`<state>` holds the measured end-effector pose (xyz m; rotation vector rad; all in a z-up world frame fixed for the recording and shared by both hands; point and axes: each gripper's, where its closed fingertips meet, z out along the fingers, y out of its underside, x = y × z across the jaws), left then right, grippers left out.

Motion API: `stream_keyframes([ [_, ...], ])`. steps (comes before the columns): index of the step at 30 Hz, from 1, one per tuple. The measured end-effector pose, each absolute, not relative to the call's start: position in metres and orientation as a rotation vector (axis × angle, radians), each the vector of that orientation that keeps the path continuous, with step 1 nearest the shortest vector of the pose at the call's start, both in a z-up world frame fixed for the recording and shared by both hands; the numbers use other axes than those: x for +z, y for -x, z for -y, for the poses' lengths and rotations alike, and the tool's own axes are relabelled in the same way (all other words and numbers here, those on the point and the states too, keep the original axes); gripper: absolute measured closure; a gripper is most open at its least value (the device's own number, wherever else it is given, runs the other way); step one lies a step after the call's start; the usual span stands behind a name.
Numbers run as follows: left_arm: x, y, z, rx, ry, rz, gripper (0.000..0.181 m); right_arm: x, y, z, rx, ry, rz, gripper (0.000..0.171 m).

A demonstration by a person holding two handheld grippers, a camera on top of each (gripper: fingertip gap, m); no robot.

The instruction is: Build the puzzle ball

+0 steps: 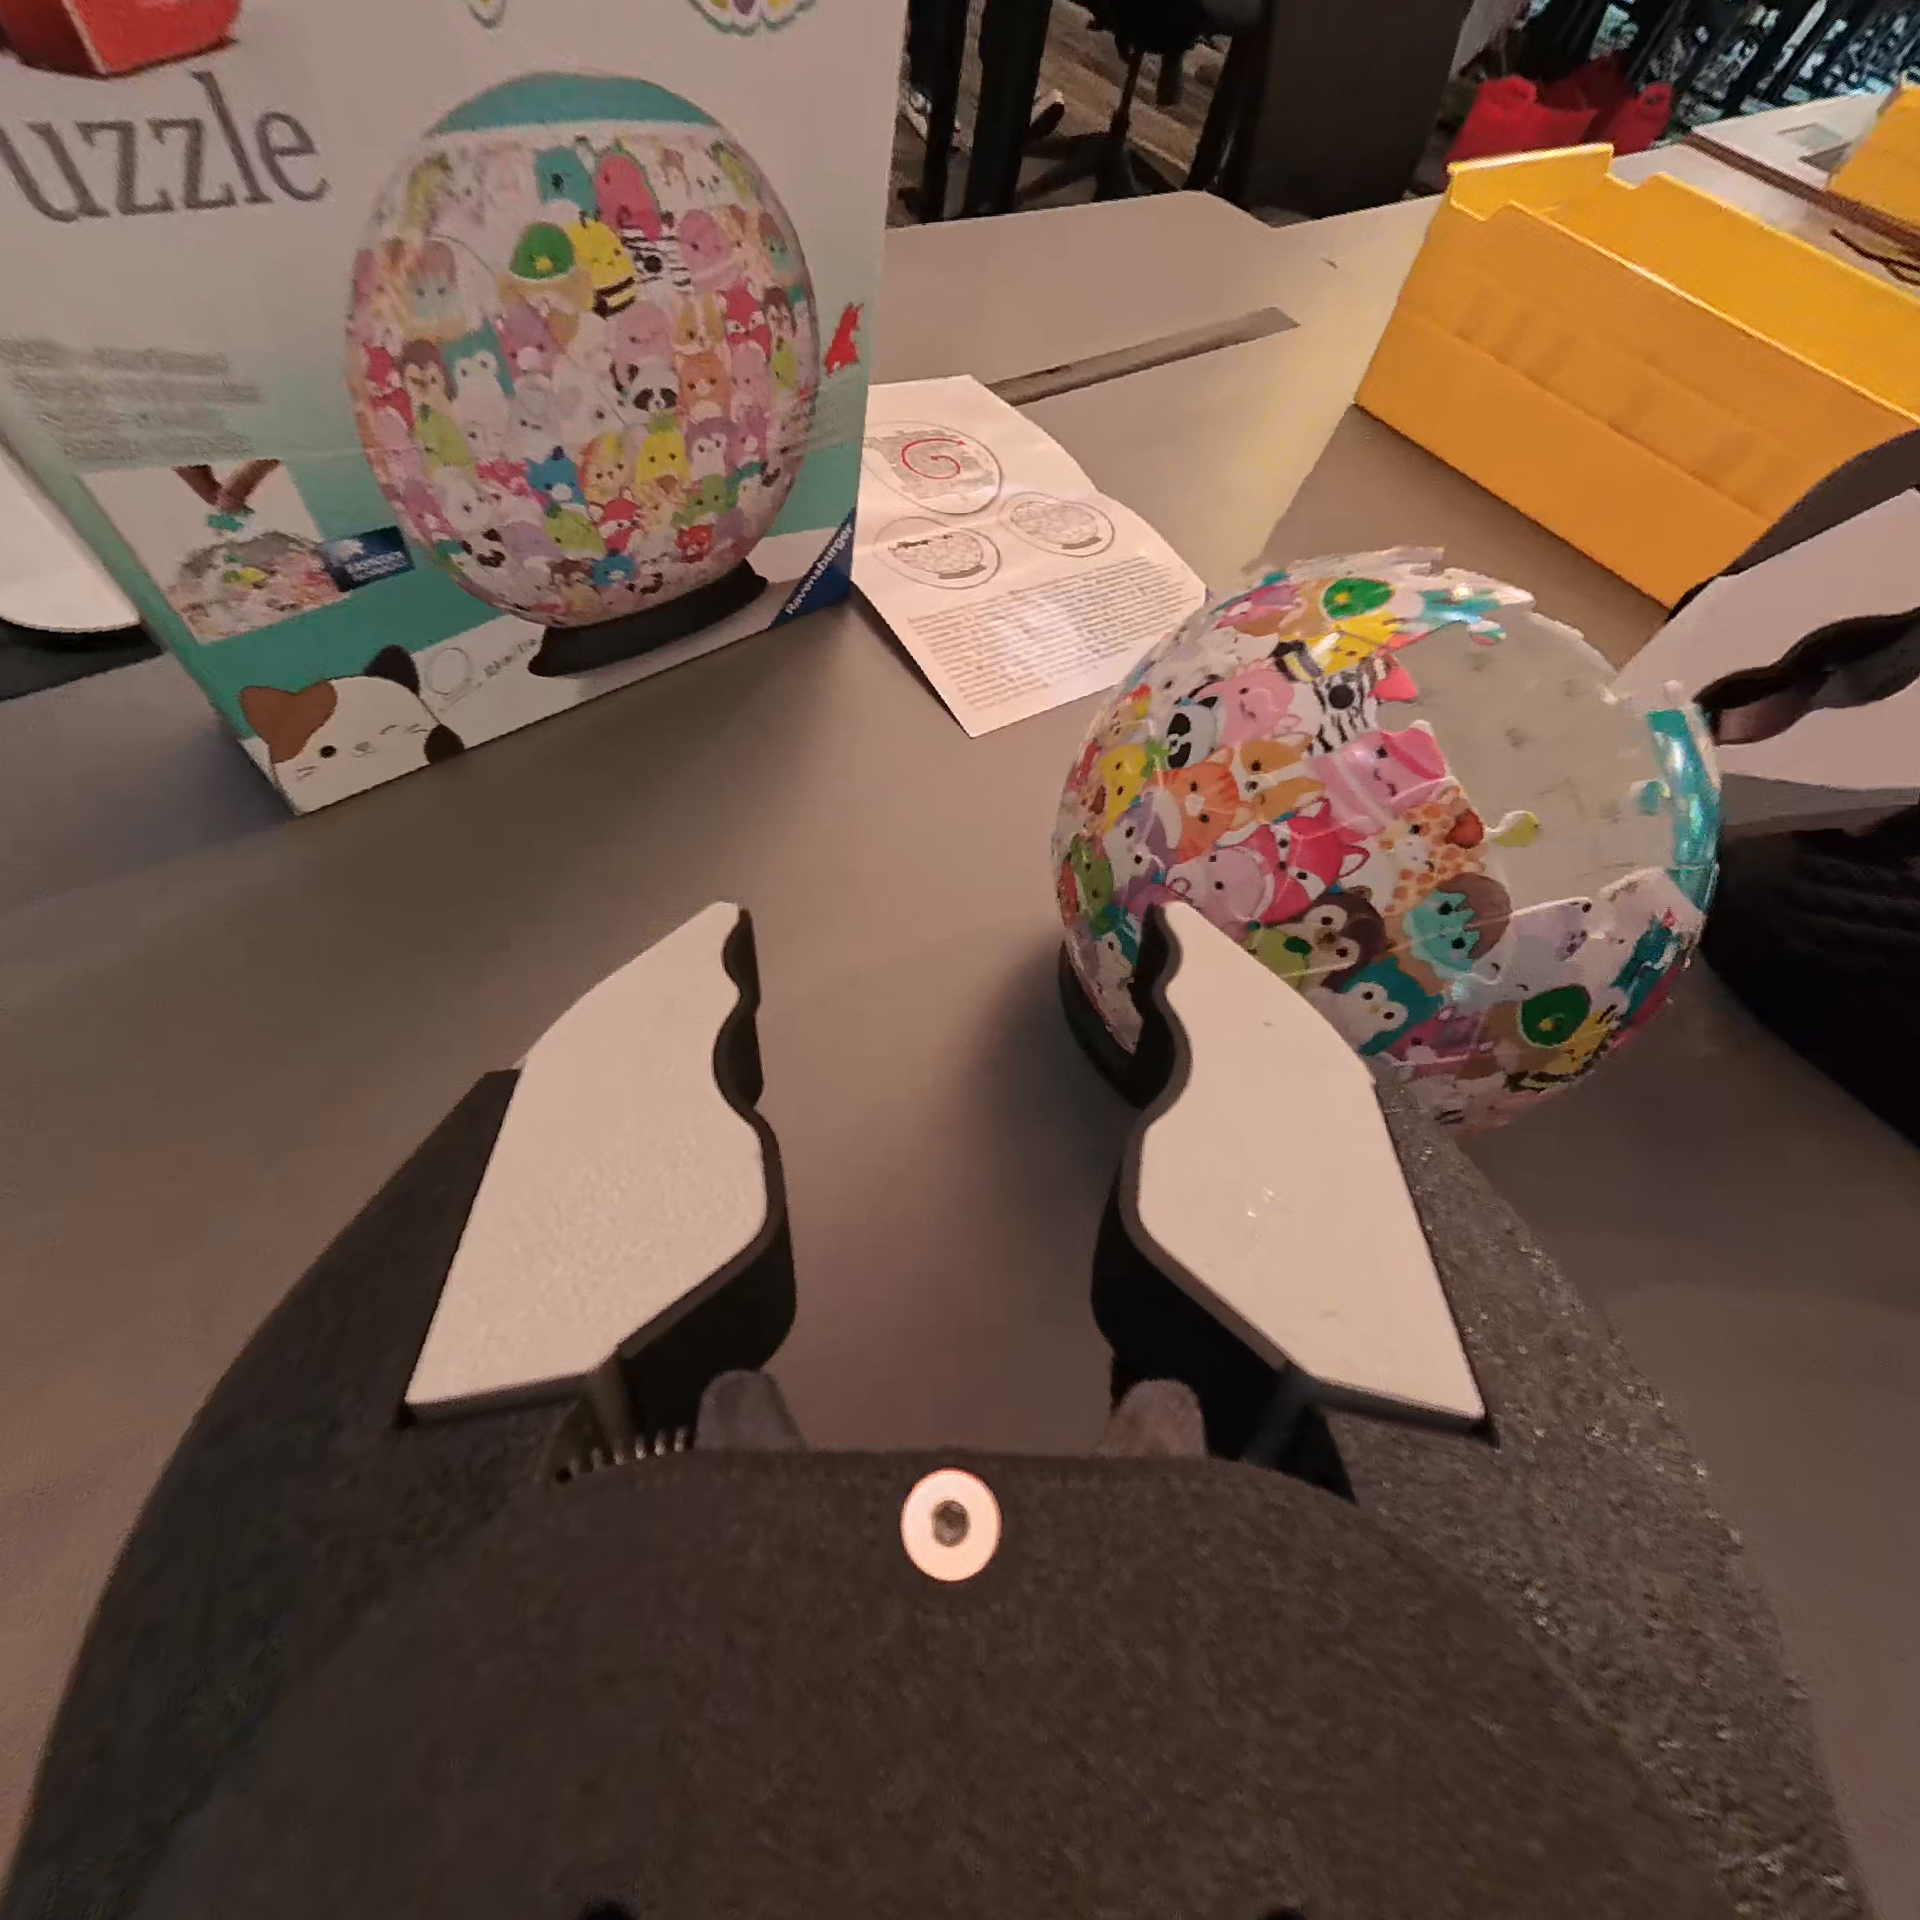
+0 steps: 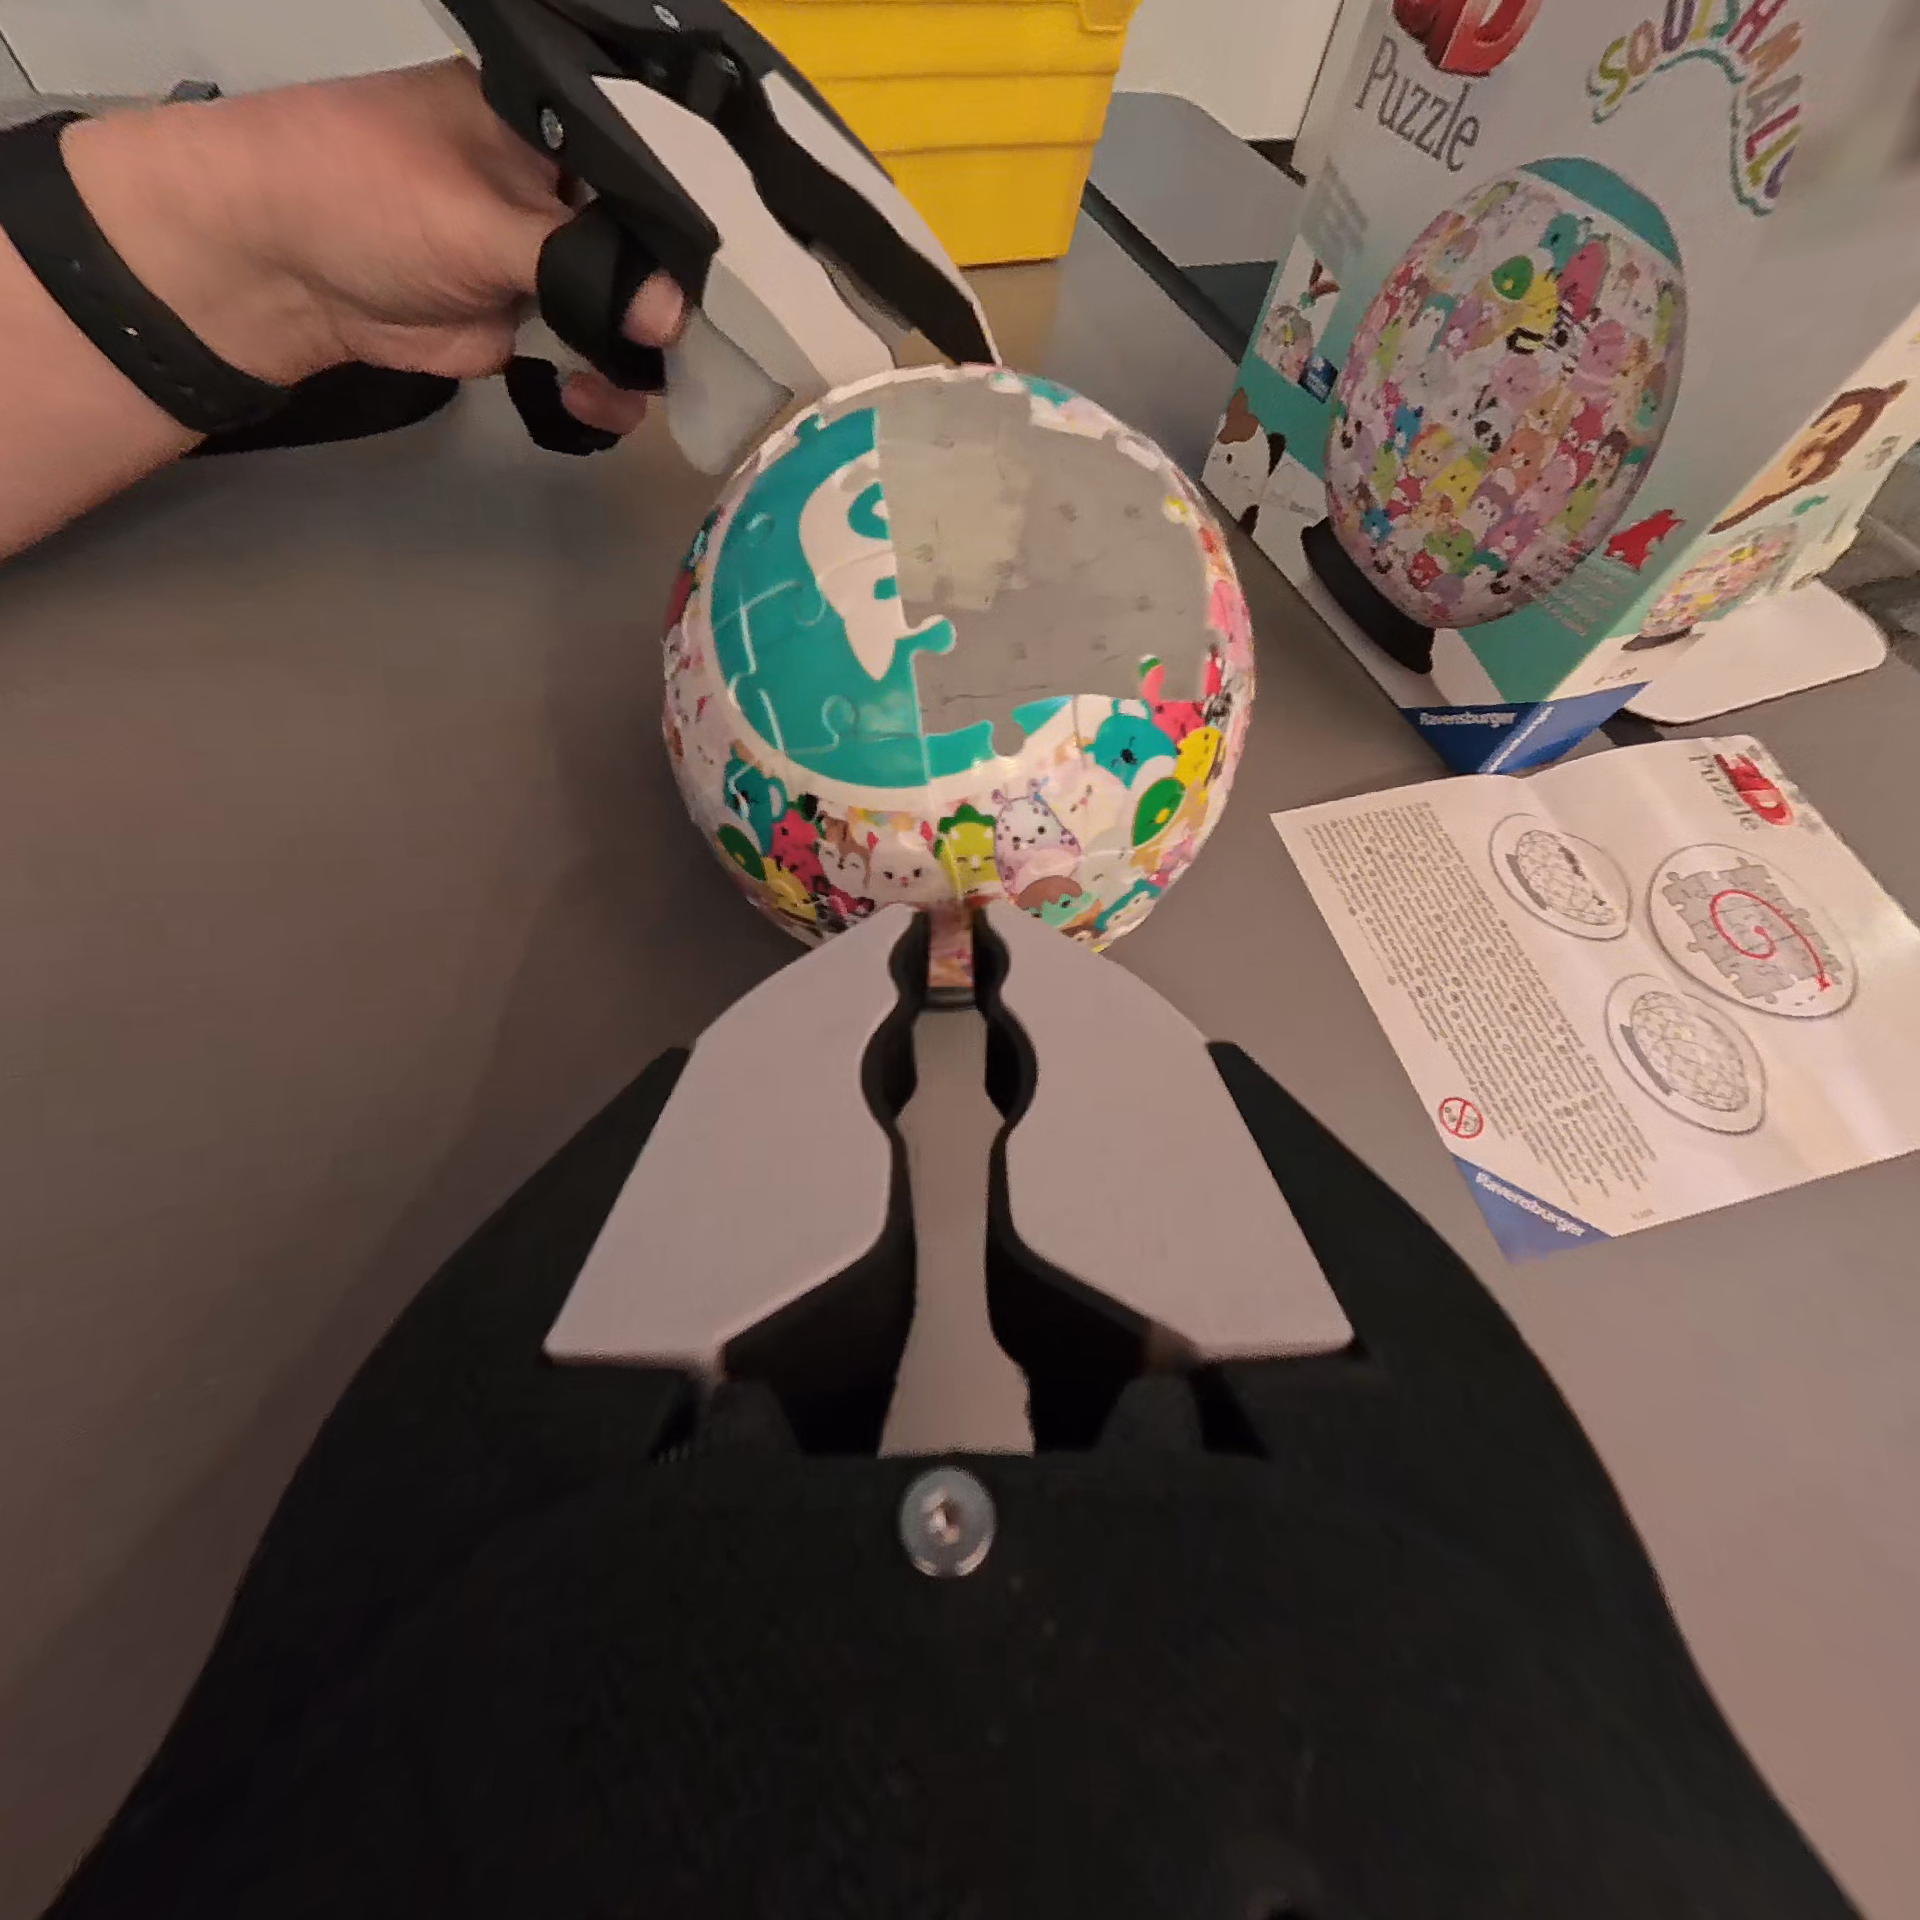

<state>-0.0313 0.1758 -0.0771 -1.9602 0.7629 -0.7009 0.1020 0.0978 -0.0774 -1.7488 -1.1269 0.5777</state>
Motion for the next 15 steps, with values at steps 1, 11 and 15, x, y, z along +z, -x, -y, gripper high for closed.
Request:
stream_keyframes([
  [1, -0.079, 0.030, -0.177, -0.695, 1.964, -0.764, 0.112, -0.079, -0.103, -0.095, 0.595, 1.764, 1.117, 0.158],
  [11, -0.077, 0.035, -0.177, -0.765, 1.961, -0.669, 0.111, -0.055, -0.097, -0.079, 0.567, 1.681, 1.101, 0.150],
  [15, -0.073, 0.041, -0.166, -0.813, 1.945, -0.608, 0.111, -0.030, -0.098, -0.083, 0.636, 1.577, 1.149, 0.170],
])
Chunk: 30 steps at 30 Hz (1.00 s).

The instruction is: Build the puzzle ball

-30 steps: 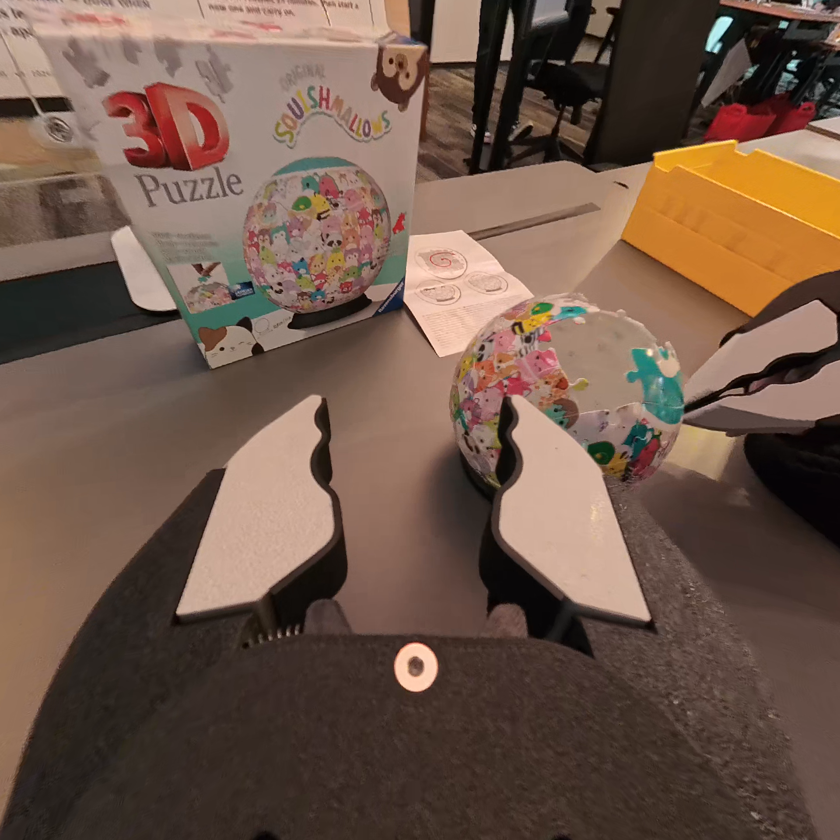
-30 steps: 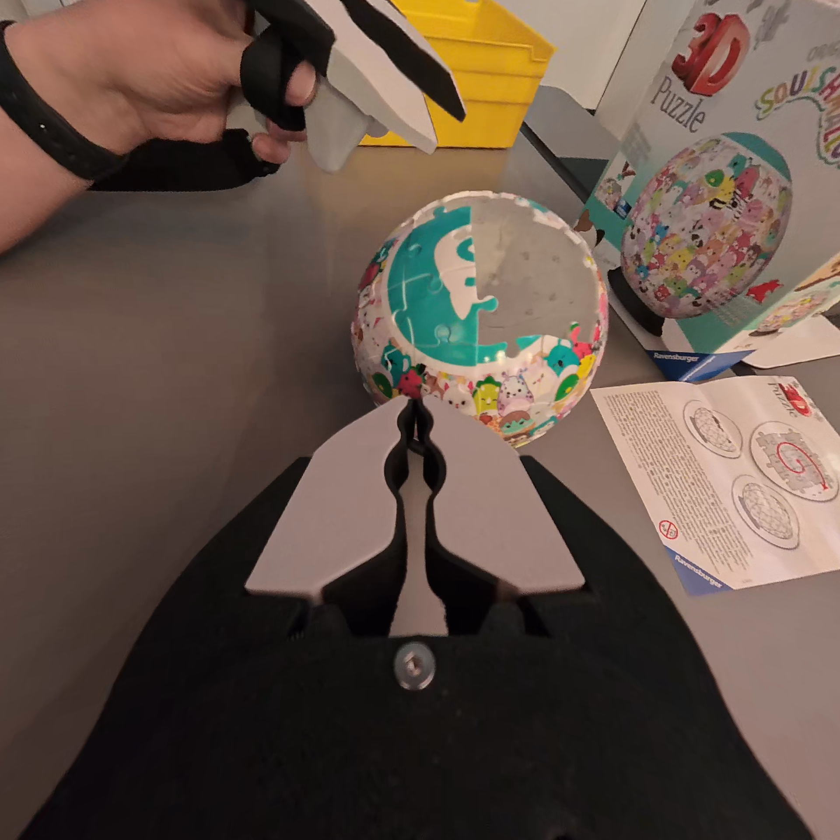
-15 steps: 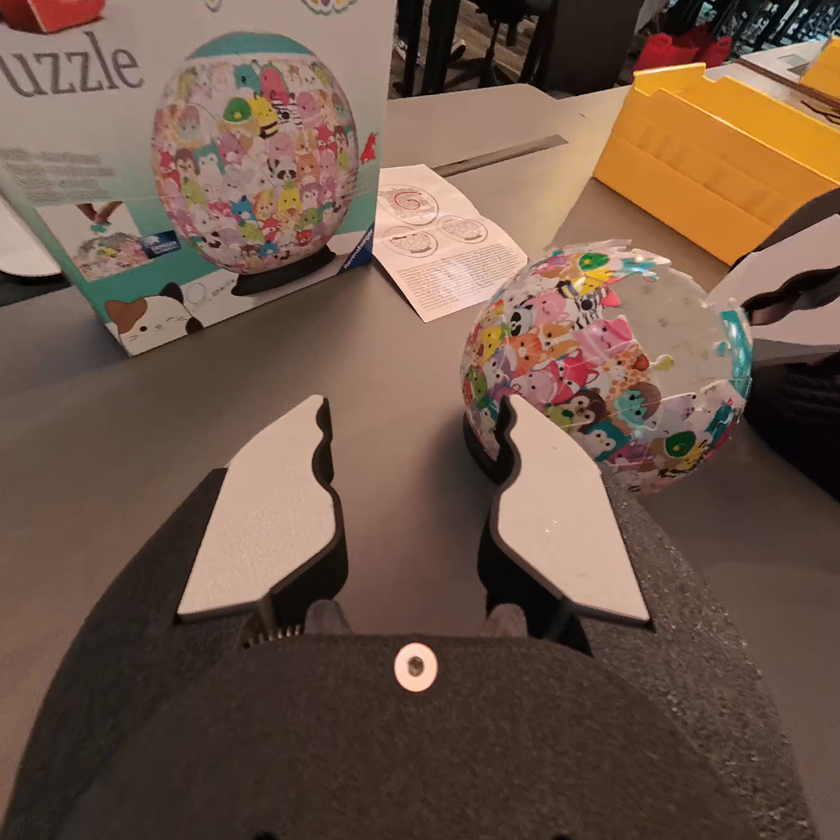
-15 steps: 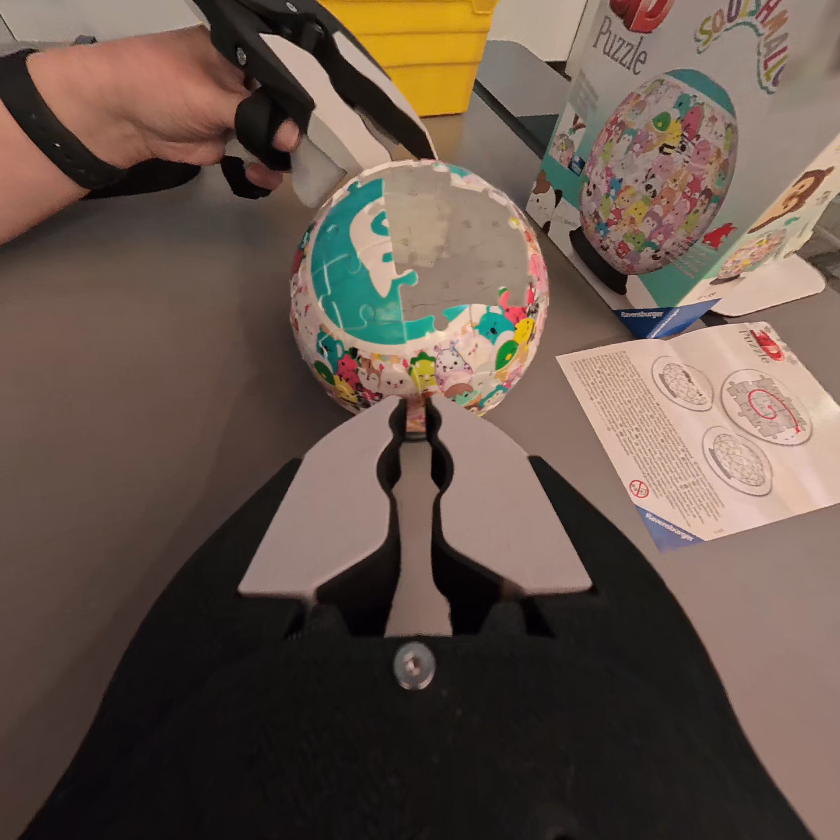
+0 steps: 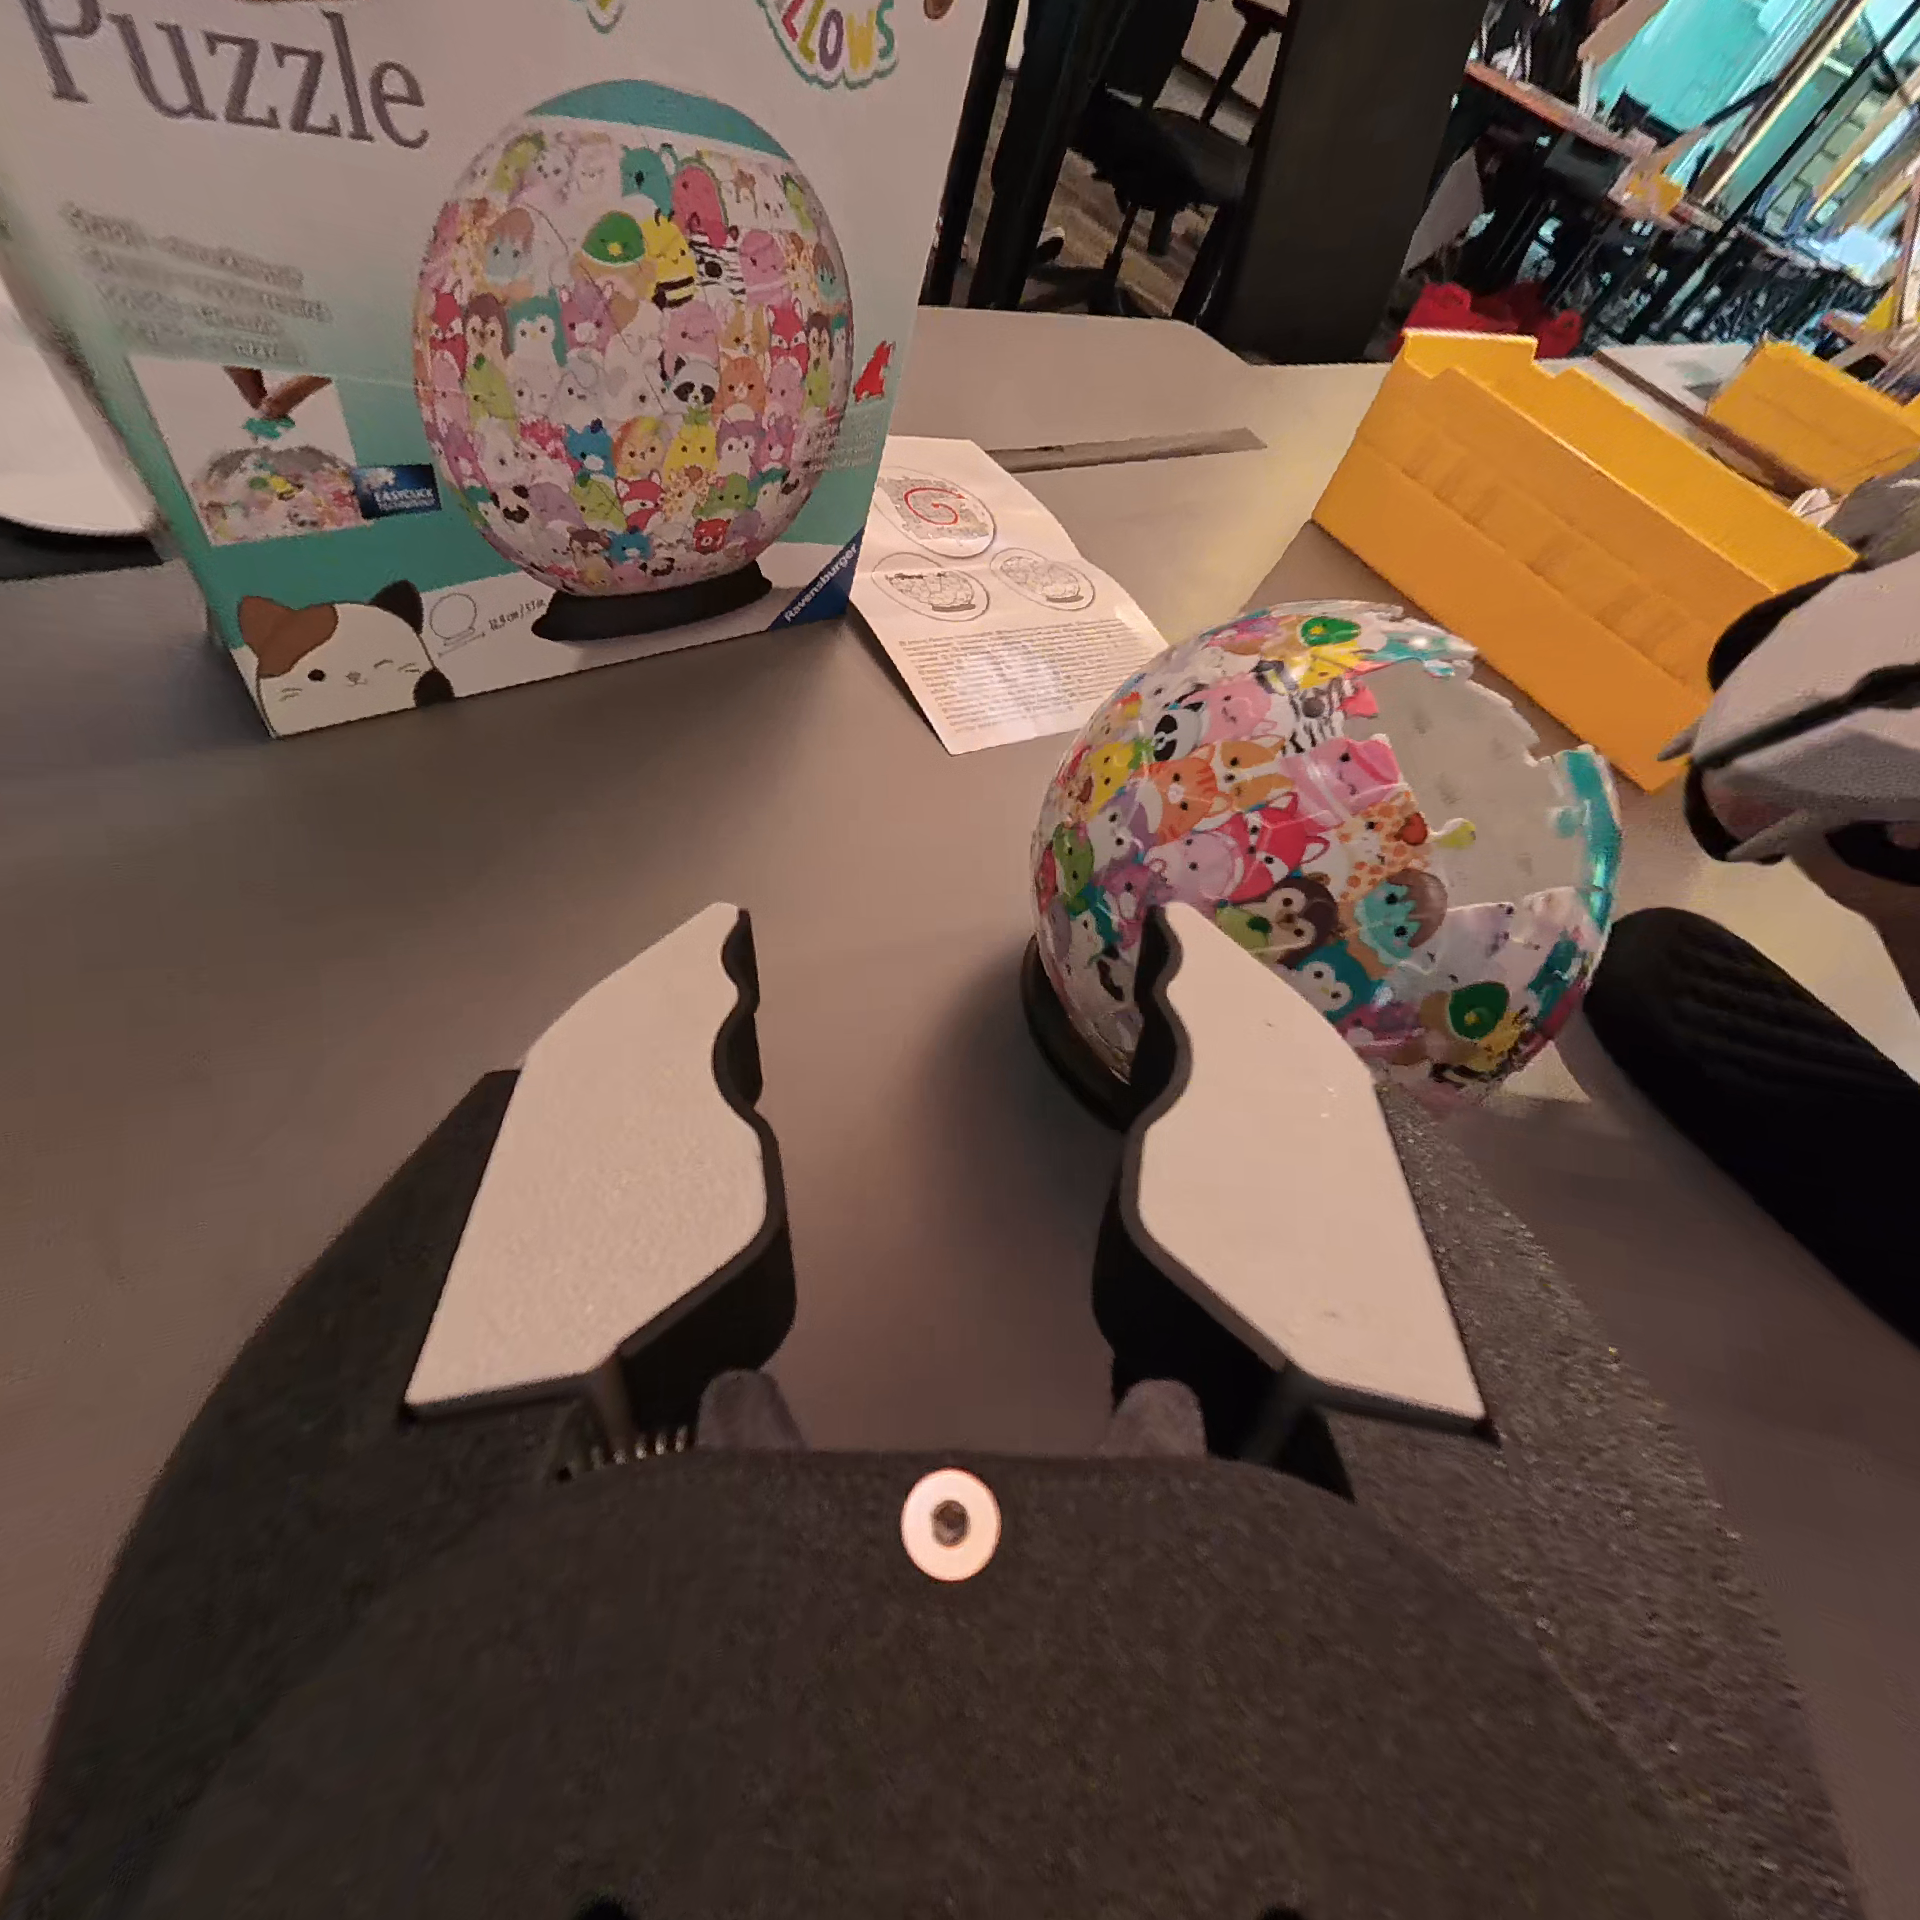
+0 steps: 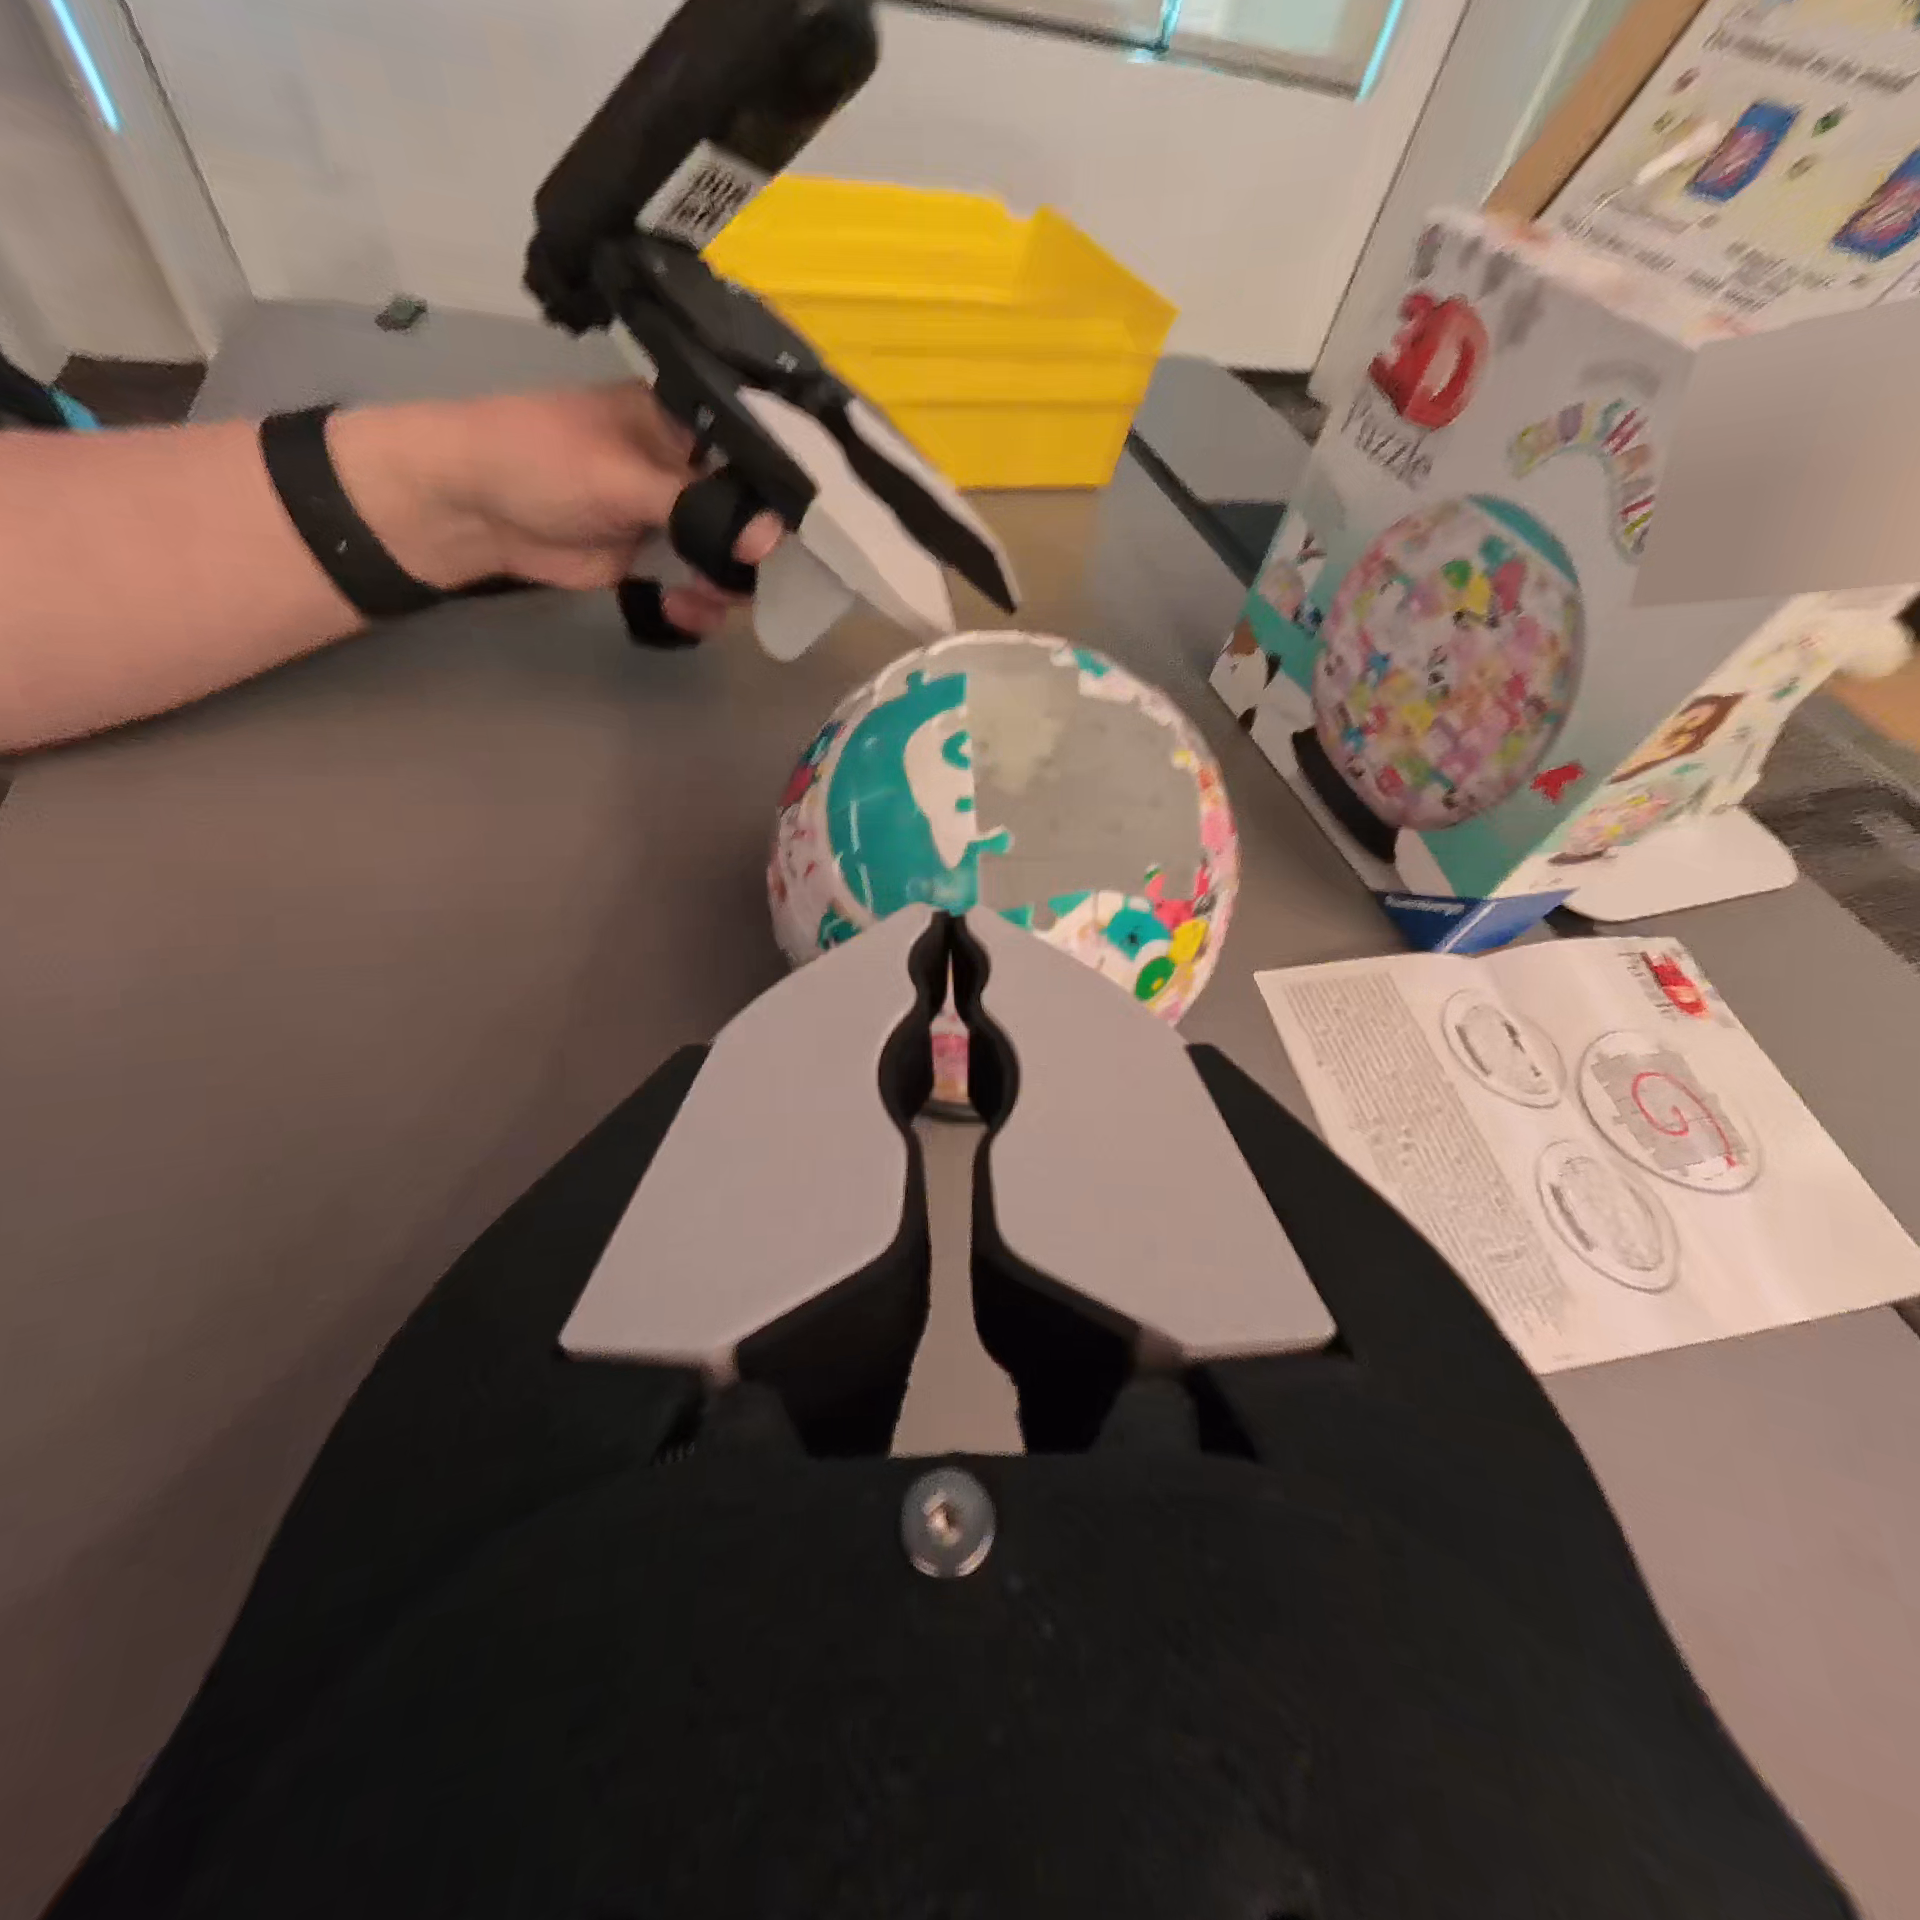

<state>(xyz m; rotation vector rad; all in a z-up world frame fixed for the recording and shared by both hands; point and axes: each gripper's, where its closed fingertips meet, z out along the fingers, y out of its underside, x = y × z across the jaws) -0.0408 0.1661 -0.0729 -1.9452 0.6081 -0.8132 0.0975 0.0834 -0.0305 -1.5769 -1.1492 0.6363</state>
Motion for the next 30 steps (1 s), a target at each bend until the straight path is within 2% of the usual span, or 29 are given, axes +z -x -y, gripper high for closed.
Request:
stream_keyframes([
  [18, -0.069, 0.038, -0.147, -0.806, 1.937, -0.625, 0.111, -0.042, -0.082, -0.096, 0.461, 1.613, 1.228, 0.170],
  [30, -0.059, 0.038, -0.140, -0.817, 1.909, -0.616, 0.111, -0.035, -0.088, -0.090, 0.523, 1.603, 1.181, 0.170],
])
